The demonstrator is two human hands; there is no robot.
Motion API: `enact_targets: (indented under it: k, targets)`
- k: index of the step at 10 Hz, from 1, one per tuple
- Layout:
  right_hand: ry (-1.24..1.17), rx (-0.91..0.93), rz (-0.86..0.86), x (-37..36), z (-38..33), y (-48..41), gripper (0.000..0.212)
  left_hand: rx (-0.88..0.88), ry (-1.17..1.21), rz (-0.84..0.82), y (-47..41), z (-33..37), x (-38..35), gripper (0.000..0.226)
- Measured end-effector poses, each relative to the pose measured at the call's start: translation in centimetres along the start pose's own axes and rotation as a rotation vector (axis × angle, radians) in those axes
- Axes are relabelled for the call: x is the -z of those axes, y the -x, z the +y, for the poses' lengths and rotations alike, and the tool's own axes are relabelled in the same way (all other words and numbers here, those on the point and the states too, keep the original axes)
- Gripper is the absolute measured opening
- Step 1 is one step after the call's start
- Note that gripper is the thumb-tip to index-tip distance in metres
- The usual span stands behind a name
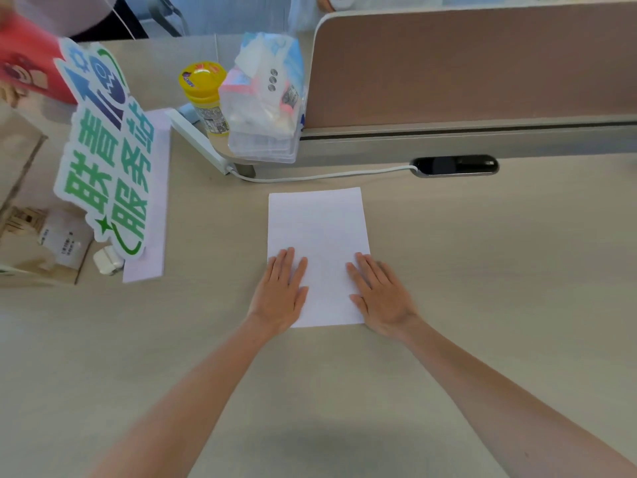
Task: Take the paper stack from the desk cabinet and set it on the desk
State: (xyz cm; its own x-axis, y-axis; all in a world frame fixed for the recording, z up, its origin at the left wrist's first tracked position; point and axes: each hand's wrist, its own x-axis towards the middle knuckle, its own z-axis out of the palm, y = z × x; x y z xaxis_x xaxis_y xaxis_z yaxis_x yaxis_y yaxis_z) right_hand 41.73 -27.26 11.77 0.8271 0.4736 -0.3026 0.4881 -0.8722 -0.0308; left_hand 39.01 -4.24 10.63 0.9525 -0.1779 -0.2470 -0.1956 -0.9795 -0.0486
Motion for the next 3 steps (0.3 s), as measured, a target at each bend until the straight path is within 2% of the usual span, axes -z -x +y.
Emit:
enact_targets:
  k: [1, 3]
  targets:
    - [-0.012, 0.007, -0.021, 2.3, -0.6, -0.4, 0.059, -0.01, -0.017, -0.041, -0.4, 0.3, 2.5, 0.076]
    - [-0.14, 0.013, 0.056, 6.3, -2.5, -0.4, 0.037, 0.023, 0.1, -0.012, 0.2, 2.1, 7.2, 0.032]
